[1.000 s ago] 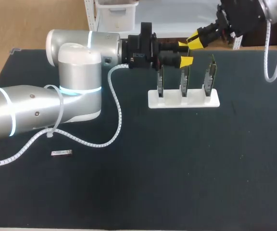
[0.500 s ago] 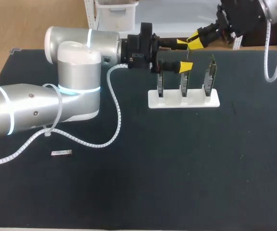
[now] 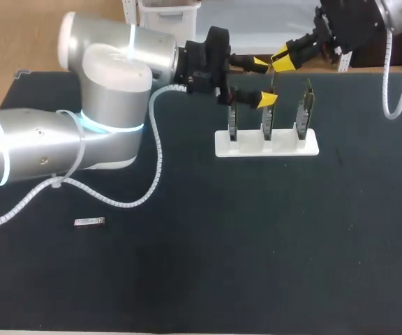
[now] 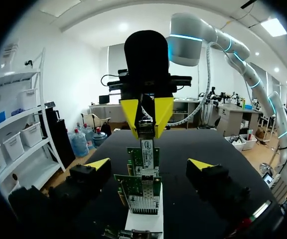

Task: Pick up the optical module with the left hand, and insert it into the network port with the right hand.

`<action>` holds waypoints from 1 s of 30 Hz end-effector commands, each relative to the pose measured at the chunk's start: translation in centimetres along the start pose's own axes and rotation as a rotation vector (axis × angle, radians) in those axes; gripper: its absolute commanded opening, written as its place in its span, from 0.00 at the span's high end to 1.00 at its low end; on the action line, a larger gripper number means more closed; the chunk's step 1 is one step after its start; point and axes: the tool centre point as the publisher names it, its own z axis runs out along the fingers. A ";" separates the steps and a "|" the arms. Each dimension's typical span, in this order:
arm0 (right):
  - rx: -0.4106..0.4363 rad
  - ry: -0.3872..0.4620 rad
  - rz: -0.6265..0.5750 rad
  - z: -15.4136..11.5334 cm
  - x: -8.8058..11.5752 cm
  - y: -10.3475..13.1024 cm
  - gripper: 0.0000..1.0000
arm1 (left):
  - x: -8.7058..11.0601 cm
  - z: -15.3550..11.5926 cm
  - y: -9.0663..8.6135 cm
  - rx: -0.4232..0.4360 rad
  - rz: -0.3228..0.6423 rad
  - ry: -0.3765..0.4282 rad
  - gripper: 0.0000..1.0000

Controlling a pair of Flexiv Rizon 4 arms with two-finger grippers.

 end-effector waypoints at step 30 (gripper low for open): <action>0.004 -0.001 0.004 0.0 0.0 -0.1 1.00 | 2.9 -0.6 -0.7 0.069 -0.031 0.212 0.00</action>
